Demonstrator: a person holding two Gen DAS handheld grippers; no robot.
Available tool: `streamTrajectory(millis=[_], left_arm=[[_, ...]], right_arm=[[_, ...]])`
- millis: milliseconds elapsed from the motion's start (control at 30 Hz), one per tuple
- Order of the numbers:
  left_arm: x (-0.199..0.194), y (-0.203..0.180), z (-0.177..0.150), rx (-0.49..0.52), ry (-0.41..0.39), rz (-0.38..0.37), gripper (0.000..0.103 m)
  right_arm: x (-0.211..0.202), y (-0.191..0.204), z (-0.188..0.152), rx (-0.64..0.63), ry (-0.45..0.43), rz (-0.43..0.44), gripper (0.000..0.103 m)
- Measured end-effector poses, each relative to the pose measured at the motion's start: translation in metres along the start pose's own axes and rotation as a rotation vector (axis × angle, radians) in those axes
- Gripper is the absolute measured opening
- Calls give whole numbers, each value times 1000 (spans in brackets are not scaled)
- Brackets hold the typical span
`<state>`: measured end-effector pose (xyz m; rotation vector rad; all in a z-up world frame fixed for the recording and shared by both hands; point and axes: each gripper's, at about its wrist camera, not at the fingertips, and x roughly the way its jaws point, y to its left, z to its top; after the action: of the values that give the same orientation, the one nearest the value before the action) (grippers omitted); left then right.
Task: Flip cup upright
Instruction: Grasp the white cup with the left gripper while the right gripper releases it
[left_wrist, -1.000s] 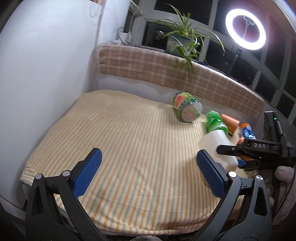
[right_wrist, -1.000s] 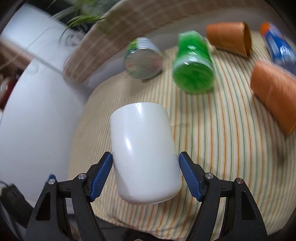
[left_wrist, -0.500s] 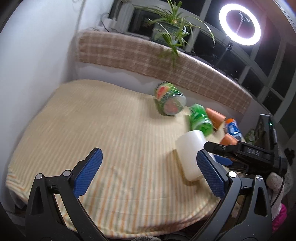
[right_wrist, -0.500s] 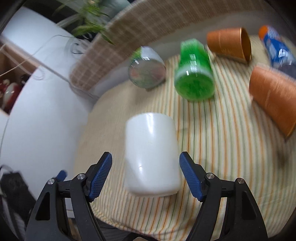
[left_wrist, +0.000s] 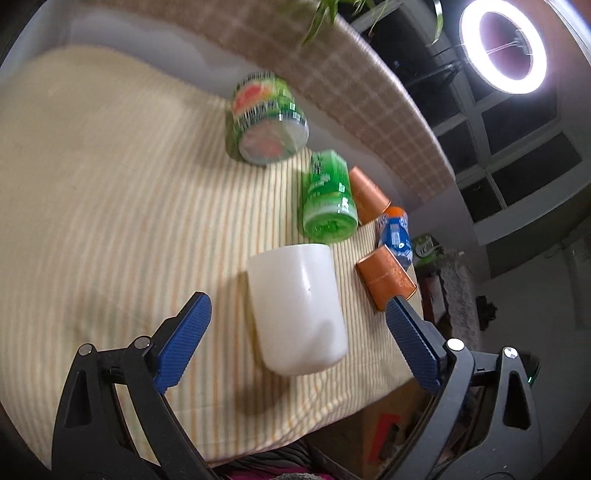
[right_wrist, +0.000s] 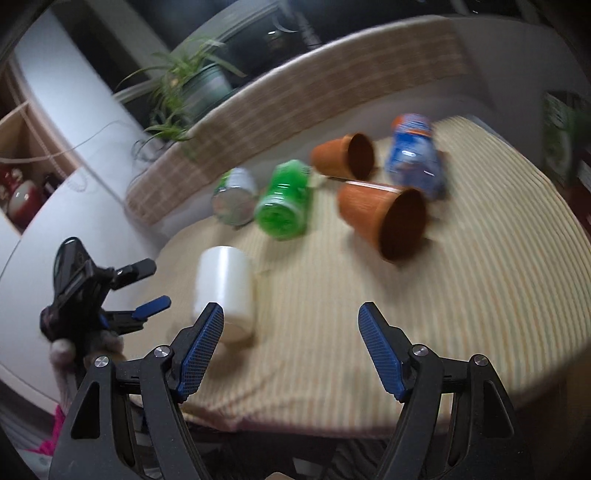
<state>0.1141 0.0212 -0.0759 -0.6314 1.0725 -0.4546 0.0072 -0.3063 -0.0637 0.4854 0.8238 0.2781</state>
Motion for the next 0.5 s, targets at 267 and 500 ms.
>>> streamTrajectory(millis=[267, 500], left_arm=[[45, -5, 8, -48, 107, -22, 84], [62, 0, 10, -56, 129, 28, 81]], right_arm=[[-14, -35, -12, 76, -11, -58, 76], [-15, -44, -15, 87, -9, -68, 75]])
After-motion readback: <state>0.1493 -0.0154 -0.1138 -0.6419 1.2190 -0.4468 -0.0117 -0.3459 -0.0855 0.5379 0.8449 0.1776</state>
